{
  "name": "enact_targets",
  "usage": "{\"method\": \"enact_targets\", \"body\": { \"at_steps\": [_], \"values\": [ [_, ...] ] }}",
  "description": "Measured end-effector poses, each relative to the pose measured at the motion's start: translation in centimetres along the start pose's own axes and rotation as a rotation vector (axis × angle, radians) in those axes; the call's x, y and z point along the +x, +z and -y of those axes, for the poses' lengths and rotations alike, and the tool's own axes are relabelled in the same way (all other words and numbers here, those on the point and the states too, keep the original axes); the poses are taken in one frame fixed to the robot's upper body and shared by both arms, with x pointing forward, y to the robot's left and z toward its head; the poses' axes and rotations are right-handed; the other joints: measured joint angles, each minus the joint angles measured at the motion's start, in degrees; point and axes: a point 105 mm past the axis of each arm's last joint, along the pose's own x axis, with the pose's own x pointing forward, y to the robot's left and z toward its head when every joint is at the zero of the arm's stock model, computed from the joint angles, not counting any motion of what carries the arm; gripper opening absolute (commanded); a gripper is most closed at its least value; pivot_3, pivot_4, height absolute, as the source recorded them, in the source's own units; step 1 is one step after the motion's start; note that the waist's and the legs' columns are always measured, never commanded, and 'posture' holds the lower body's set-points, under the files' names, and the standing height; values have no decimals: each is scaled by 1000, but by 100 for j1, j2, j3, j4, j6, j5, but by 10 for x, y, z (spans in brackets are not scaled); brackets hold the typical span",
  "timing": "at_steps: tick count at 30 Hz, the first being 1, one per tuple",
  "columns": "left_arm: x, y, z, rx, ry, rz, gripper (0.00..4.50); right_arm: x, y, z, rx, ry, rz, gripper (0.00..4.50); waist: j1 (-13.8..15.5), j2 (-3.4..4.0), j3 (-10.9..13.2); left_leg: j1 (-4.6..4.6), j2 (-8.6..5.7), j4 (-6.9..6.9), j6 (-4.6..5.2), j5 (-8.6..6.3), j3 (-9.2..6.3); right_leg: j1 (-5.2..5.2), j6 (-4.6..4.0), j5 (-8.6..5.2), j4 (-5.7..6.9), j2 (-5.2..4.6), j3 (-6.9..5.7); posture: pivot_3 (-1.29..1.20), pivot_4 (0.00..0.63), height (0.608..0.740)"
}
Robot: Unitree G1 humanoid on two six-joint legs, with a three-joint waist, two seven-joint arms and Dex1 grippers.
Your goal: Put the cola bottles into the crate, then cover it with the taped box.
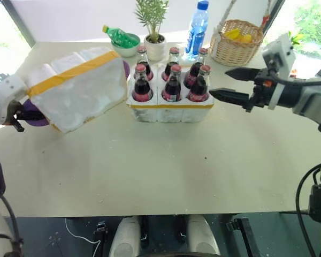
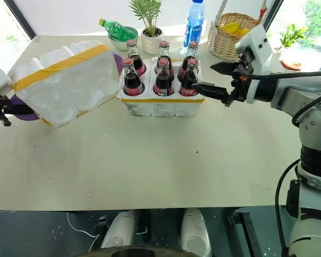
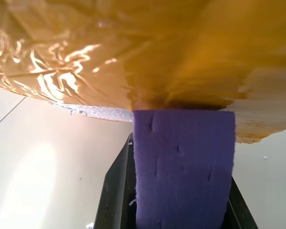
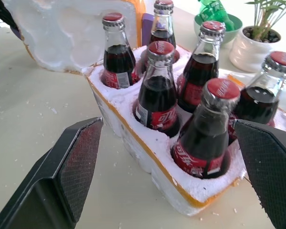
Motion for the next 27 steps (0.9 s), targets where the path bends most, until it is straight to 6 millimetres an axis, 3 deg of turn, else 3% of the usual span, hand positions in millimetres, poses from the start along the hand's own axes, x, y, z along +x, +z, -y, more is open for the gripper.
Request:
{"method": "enact_targets", "body": {
  "at_steps": [2, 3, 7, 10, 13, 17, 23, 27],
  "values": [
    [5, 18, -4, 57, 44, 47, 357, -8, -5, 1, 35, 1, -12, 4500, 32, -5, 3, -2, 0, 2, 0, 0, -4, 0, 0, 0, 0, 0, 0, 0, 150, 740],
    [10, 36, -7, 88, 85, 99, 357, -14, -8, 1, 45, 0, -26, 4500, 75, -9, 5, -5, 0, 3, 0, 1, -4, -1, 0, 0, 1, 0, -1, 0, 150, 740],
    [0, 137, -20, 288, 324, 393, 357, -31, -19, -2, 44, -9, -67, 4500, 149, -36, 5, -41, -2, 30, 10, -5, -29, 0, 15, 10, -1, 0, -19, 0, 150, 740],
    [-17, 208, -6, 478, 466, 613, 357, -34, -25, 0, 61, -37, -76, 4500, 103, -33, 4, -55, -2, 77, 40, -23, -20, 1, 30, 18, -3, -2, -15, 0, 150, 740],
    [-16, 239, 18, 698, 540, 700, 357, -38, -24, 3, 71, -73, -62, 4500, 50, -30, 4, -54, -2, 81, 42, -24, -10, -1, 37, 22, -6, -1, -8, 0, 150, 740],
    [8, 257, 54, 1016, 573, 700, 357, -41, -31, 6, 94, -118, -62, 4500, 88, -28, 3, -53, -3, 81, 41, -23, -7, -2, 36, 22, -5, 2, -8, 0, 150, 740],
    [53, 236, 80, 1222, 568, 630, 357, -47, -34, 11, 135, -192, -29, 4500, 107, -28, 4, -58, -1, 82, 42, -24, -10, -4, 36, 22, -5, 2, -8, 0, 150, 740],
    [65, 227, 88, 1303, 576, 614, 357, -48, -40, 11, 157, -214, -34, 4500, 111, -28, 4, -61, -1, 82, 42, -24, -13, -4, 36, 22, -5, 1, -8, 0, 150, 740]
  ]
}}
